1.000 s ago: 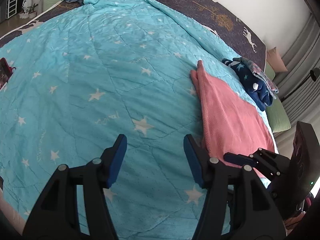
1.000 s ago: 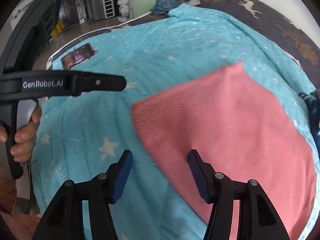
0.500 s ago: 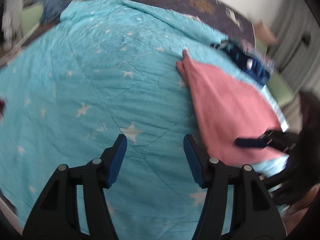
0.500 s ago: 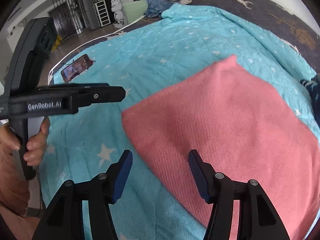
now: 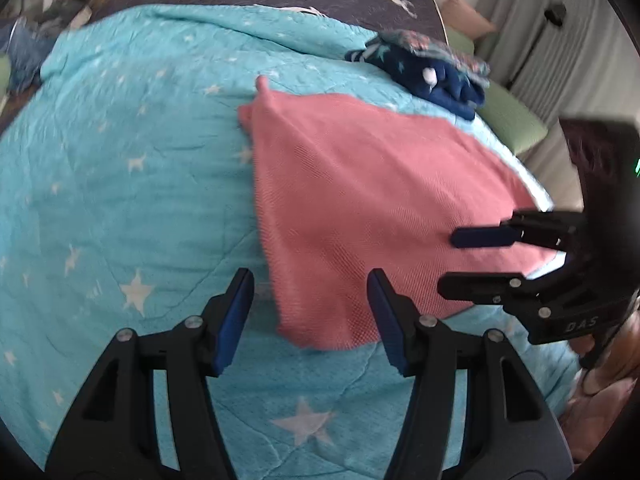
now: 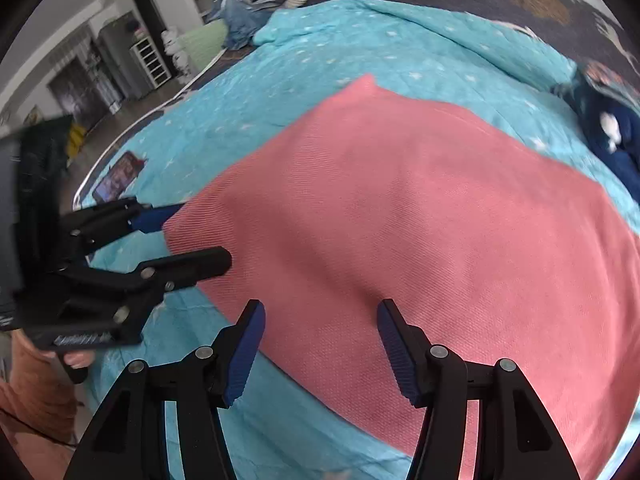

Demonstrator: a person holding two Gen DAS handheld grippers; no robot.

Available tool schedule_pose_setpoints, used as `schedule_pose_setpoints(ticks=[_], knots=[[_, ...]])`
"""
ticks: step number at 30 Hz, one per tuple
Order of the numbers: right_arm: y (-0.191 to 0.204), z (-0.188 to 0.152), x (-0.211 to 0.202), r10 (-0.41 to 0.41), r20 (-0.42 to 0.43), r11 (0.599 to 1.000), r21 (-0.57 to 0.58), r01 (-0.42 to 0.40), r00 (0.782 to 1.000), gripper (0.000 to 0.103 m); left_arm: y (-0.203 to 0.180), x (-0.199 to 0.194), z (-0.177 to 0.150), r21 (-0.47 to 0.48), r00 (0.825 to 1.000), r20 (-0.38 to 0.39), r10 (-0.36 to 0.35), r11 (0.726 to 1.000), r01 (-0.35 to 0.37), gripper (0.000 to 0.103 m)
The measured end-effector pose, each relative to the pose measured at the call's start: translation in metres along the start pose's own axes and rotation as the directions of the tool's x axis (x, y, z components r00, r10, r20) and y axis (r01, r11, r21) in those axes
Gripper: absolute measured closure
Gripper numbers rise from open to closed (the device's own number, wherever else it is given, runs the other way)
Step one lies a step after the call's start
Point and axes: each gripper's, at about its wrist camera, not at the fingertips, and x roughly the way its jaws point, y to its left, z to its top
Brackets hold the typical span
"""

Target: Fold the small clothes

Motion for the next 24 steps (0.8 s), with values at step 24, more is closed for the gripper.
schedule_pose_setpoints(ticks=[24], knots=[[-0.017,-0.008,-0.011,0.018,0.020,0.996,0.085,-0.019,1.000,0.043,-0.021,0.018,0.004,0.439,0.947,-0.320,-0.025,0.882,0.172,0.043]])
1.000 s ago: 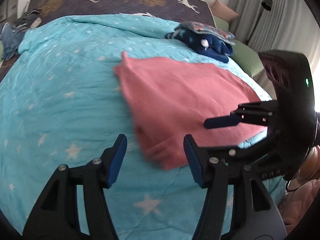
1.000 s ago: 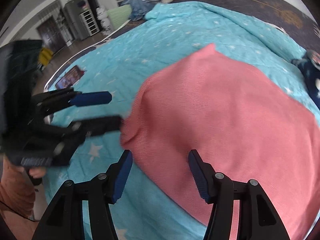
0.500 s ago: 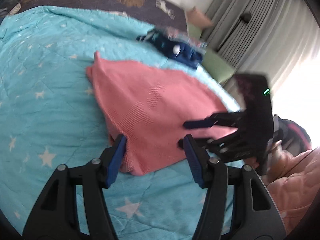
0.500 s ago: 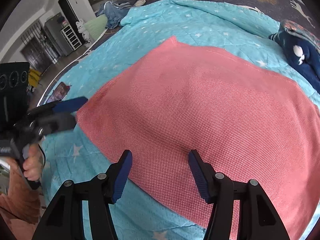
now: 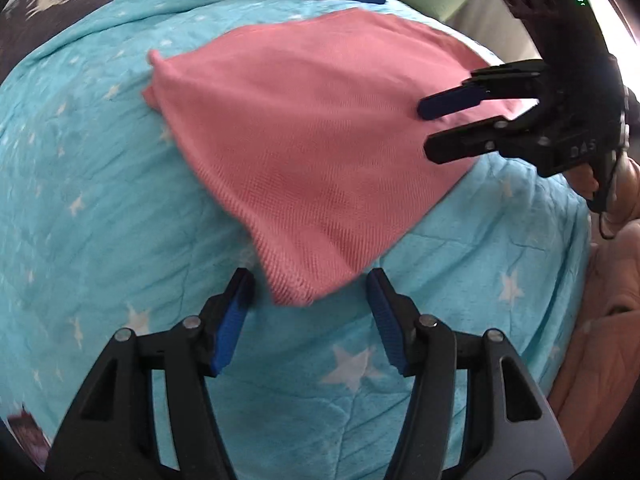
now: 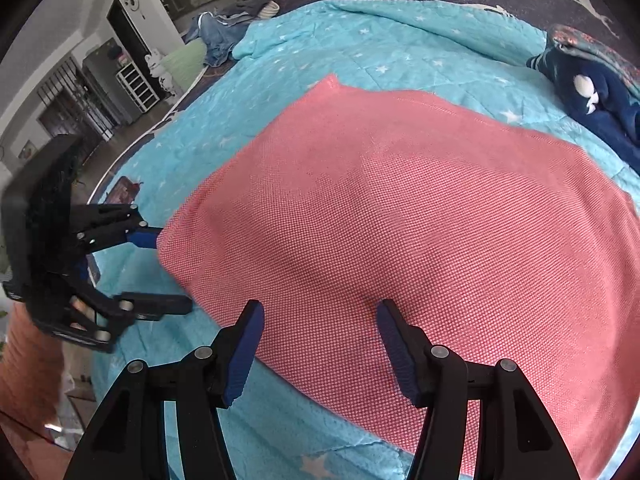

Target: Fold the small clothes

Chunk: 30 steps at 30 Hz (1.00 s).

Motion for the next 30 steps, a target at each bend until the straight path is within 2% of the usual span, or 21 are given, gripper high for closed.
schedule_pose_setpoints(ticks=[2,6,9,11,17,24,26,30], knots=[[-0.002,-0.001,-0.001,-0.001,0.004,1.000,0.013,0.001,1.000,0.043,0.003,-0.006,0.006,-0.013,0.998,0.043,-0.049,0.999,0.049,0.043],[-0.006,-0.007,-0.005,-0.008,0.005,0.999,0.032,0.008,1.000,0.043,0.003,-0.017,0.008,-0.010,0.989,0.132,-0.065,0.998,0.067,0.043],[-0.008,-0.009,-0.009,-0.020,0.000,0.999,0.034,0.020,1.000,0.043,-0.001,-0.015,0.007,0.027,0.985,0.127,-0.114,0.993,0.111,0.043],[-0.010,-0.009,-0.010,-0.023,0.000,0.999,0.037,0.023,1.000,0.043,-0.005,-0.014,0.005,0.054,0.980,0.102,-0.172,0.984,0.167,0.043],[-0.011,-0.011,-0.010,-0.029,0.003,0.998,0.053,0.029,1.000,0.043,-0.016,-0.026,-0.009,0.135,0.965,0.080,-0.250,0.962,0.238,0.043],[-0.013,-0.011,-0.010,-0.029,-0.001,0.998,0.058,0.029,1.000,0.043,-0.002,-0.017,-0.018,0.112,0.986,0.032,-0.164,0.981,0.159,0.043],[-0.012,-0.012,-0.011,-0.032,0.000,0.998,0.055,0.032,0.999,0.043,0.009,-0.012,-0.018,0.072,0.993,0.017,-0.114,0.991,0.113,0.043],[-0.017,-0.017,-0.016,-0.036,0.000,0.997,0.065,0.036,0.999,0.043,0.023,-0.018,-0.025,0.001,0.994,0.038,-0.100,0.995,0.100,0.045]])
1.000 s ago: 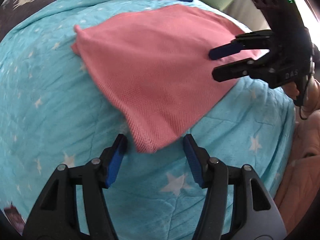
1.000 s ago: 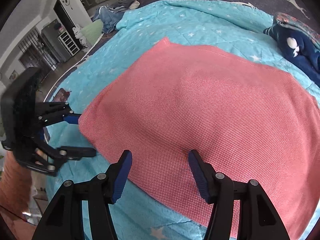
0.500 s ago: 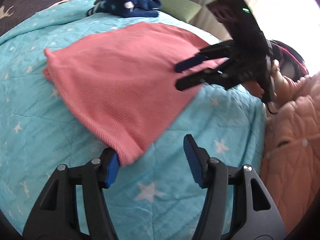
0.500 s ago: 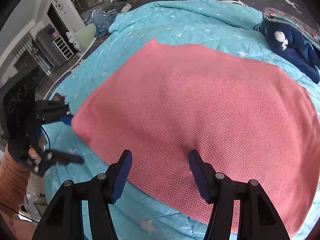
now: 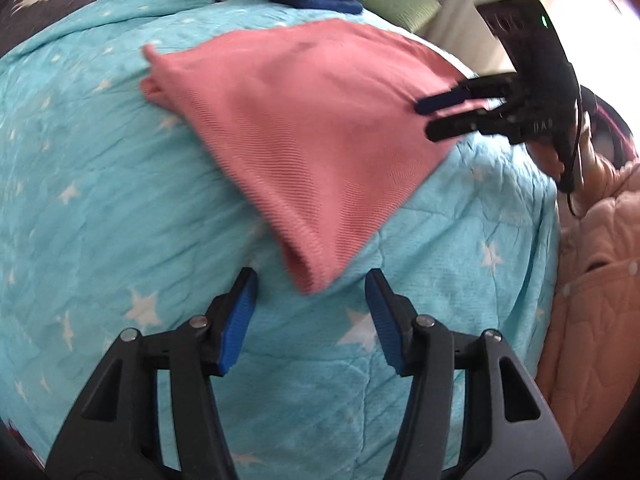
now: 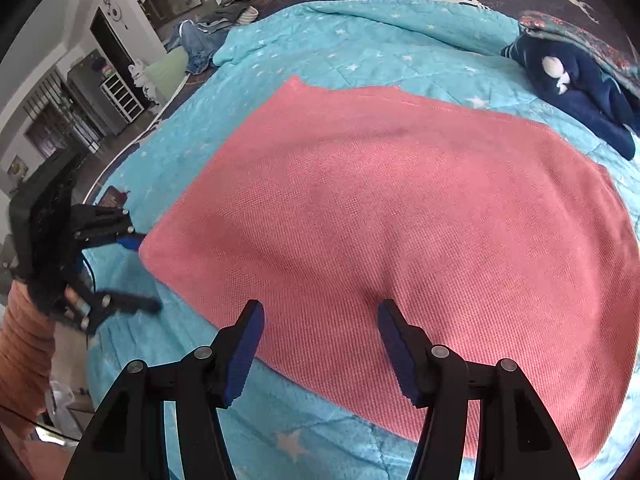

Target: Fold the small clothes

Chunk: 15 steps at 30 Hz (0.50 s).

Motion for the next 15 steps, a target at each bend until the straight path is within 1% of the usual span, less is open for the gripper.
schedule_pose_setpoints(ticks=[2,3,4,5,6,8,9,10,11,12,13,14,15], knots=[[-0.006,-0.003,-0.003,-0.003,-0.001,1.000,0.012,0.003,1.000,0.043,0.001,-0.005,-0.003,-0.021,0.999,0.014,0.040,0.999,-0.039,0.045],[-0.011,-0.006,-0.005,-0.005,0.000,1.000,0.023,0.005,1.000,0.043,0.002,-0.009,-0.004,-0.044,0.998,0.035,0.043,0.998,-0.041,0.045],[-0.016,-0.008,-0.008,-0.009,0.002,0.999,0.035,0.009,1.000,0.043,0.002,-0.014,-0.004,-0.067,0.997,0.065,0.033,0.997,-0.029,0.045],[-0.020,-0.010,-0.011,-0.012,0.006,0.999,0.047,0.011,1.000,0.043,0.003,-0.021,-0.003,-0.097,0.994,0.110,0.013,0.995,-0.002,0.045],[-0.023,-0.012,-0.013,-0.012,0.009,0.998,0.057,0.011,1.000,0.043,0.004,-0.029,0.000,-0.133,0.985,0.170,-0.016,0.990,0.039,0.045],[-0.031,-0.014,-0.016,-0.006,0.014,0.996,0.085,0.005,1.000,0.043,0.007,-0.039,0.010,-0.196,0.960,0.270,-0.069,0.973,0.125,0.045],[-0.033,-0.015,-0.016,-0.004,0.013,0.995,0.096,0.002,1.000,0.042,0.008,-0.040,0.016,-0.223,0.948,0.306,-0.091,0.961,0.164,0.045],[-0.035,-0.015,-0.016,0.000,0.012,0.994,0.108,-0.002,1.000,0.043,0.007,-0.039,0.022,-0.237,0.942,0.324,-0.092,0.956,0.175,0.045],[-0.036,-0.015,-0.016,0.002,0.012,0.993,0.115,-0.004,1.000,0.043,0.008,-0.036,0.027,-0.252,0.942,0.328,-0.068,0.955,0.157,0.045],[-0.035,-0.015,-0.016,-0.001,0.013,0.993,0.114,-0.001,1.000,0.043,0.010,-0.028,0.032,-0.275,0.953,0.302,-0.018,0.956,0.105,0.045],[-0.033,-0.015,-0.016,-0.006,0.013,0.994,0.109,0.005,1.000,0.042,0.013,-0.015,0.037,-0.304,0.969,0.243,0.038,0.952,0.039,0.045],[-0.031,-0.016,-0.017,-0.012,0.013,0.995,0.100,0.011,1.000,0.042,0.020,0.005,0.039,-0.343,0.984,0.142,0.106,0.938,-0.052,0.044],[-0.030,-0.017,-0.018,-0.015,0.014,0.996,0.093,0.014,1.000,0.042,0.026,0.021,0.037,-0.363,0.986,0.064,0.153,0.924,-0.120,0.045]])
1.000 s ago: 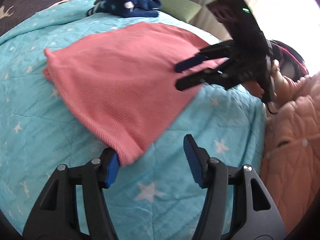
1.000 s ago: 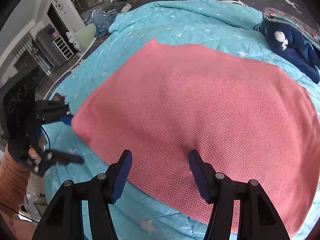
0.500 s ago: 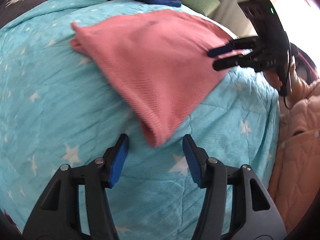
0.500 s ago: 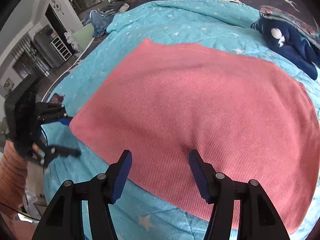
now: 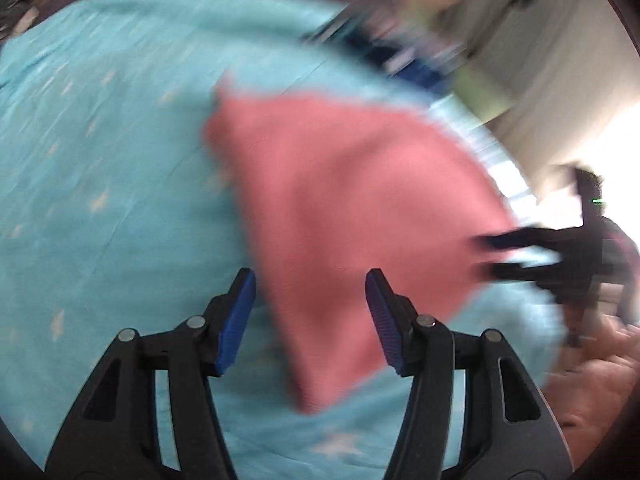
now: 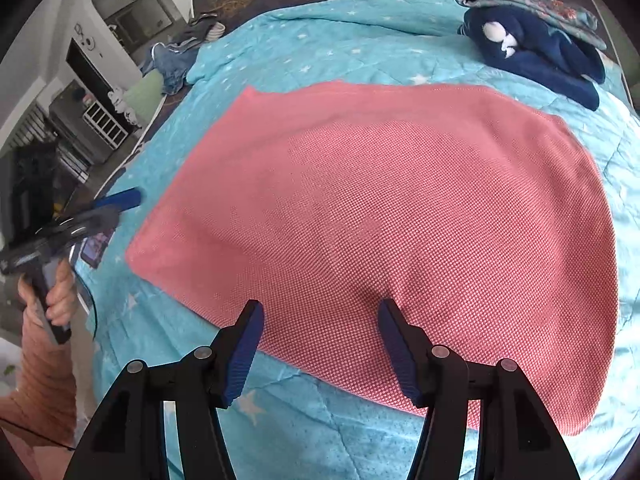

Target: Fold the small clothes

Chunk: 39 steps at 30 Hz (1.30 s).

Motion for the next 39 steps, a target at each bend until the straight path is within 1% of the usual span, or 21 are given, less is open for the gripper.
schedule_pose_setpoints(ticks=[1,2,4,7,10,13,14,15,16,20,24,28,29,30,31,32,33,34,36,38,39], knots=[[0.000,-0.001,-0.001,-0.002,0.001,1.000,-0.008,0.002,1.000,0.042,0.003,0.007,-0.004,0.000,1.000,-0.002,0.014,1.000,-0.014,0.044],[0.001,-0.003,-0.001,-0.005,0.002,1.000,-0.015,0.005,1.000,0.042,0.002,0.002,-0.006,0.018,0.999,0.045,0.011,1.000,-0.012,0.044],[0.000,-0.005,-0.002,-0.014,0.002,1.000,-0.024,0.014,1.000,0.042,0.001,-0.003,-0.007,0.018,0.999,0.031,0.037,0.999,-0.037,0.044],[0.004,-0.004,-0.001,-0.023,-0.003,0.998,-0.050,0.023,1.000,0.042,0.005,-0.014,-0.009,-0.023,0.999,0.039,0.026,0.999,-0.025,0.044],[0.030,-0.001,0.003,-0.053,0.005,0.983,-0.176,0.053,0.999,0.042,0.010,-0.027,-0.012,-0.059,0.996,0.073,0.045,0.997,-0.041,0.044],[0.069,0.000,0.010,-0.058,0.012,0.943,-0.328,0.059,0.998,0.041,0.024,-0.045,-0.015,-0.140,0.989,0.148,0.028,0.990,-0.007,0.042],[0.081,0.001,0.014,-0.058,0.016,0.927,-0.371,0.060,0.998,0.038,0.028,-0.051,-0.017,-0.169,0.985,0.173,0.027,0.986,0.003,0.039],[0.100,0.000,0.021,-0.060,0.027,0.898,-0.436,0.065,0.998,0.033,0.035,-0.056,-0.019,-0.204,0.980,0.199,0.032,0.979,0.009,0.037],[0.113,-0.001,0.027,-0.068,0.038,0.875,-0.477,0.078,0.997,0.031,0.040,-0.059,-0.022,-0.237,0.975,0.219,0.039,0.971,0.015,0.034],[0.153,-0.001,0.057,-0.130,0.060,0.794,-0.592,0.140,0.990,0.031,0.059,-0.066,-0.032,-0.324,0.969,0.242,0.046,0.945,0.036,0.033],[0.171,0.008,0.073,-0.149,0.079,0.781,-0.602,0.167,0.986,0.030,0.076,-0.069,-0.043,-0.377,0.966,0.242,0.087,0.926,0.011,0.033],[0.172,0.017,0.083,-0.182,0.115,0.801,-0.558,0.215,0.977,0.031,0.091,-0.068,-0.049,-0.425,0.966,0.248,0.074,0.904,0.039,0.033],[0.171,0.019,0.084,-0.185,0.119,0.807,-0.548,0.220,0.975,0.036,0.092,-0.068,-0.048,-0.427,0.966,0.248,0.071,0.903,0.043,0.033],[0.171,0.022,0.084,-0.190,0.129,0.814,-0.533,0.229,0.973,0.051,0.094,-0.067,-0.047,-0.428,0.966,0.247,0.070,0.903,0.044,0.033],[0.171,0.024,0.084,-0.182,0.133,0.822,-0.523,0.225,0.974,0.061,0.094,-0.065,-0.046,-0.427,0.967,0.245,0.068,0.903,0.045,0.033],[0.172,0.026,0.083,-0.160,0.125,0.834,-0.513,0.202,0.979,0.080,0.093,-0.064,-0.044,-0.426,0.968,0.243,0.064,0.904,0.047,0.033],[0.171,0.027,0.081,-0.145,0.122,0.845,-0.502,0.187,0.982,0.091,0.093,-0.062,-0.043,-0.423,0.969,0.242,0.057,0.904,0.053,0.033],[0.170,0.030,0.078,-0.134,0.125,0.855,-0.487,0.179,0.983,0.091,0.093,-0.061,-0.041,-0.421,0.969,0.242,0.050,0.905,0.059,0.033],[0.162,0.036,0.070,-0.074,0.111,0.894,-0.434,0.116,0.991,0.094,0.091,-0.060,-0.038,-0.411,0.969,0.244,0.036,0.909,0.070,0.033],[0.149,0.041,0.058,0.028,0.091,0.935,-0.356,0.006,0.995,0.094,0.088,-0.059,-0.034,-0.402,0.968,0.249,0.024,0.912,0.081,0.033],[0.139,0.044,0.050,0.090,0.089,0.948,-0.312,-0.058,0.992,0.094,0.086,-0.058,-0.032,-0.396,0.968,0.250,0.014,0.914,0.089,0.033]])
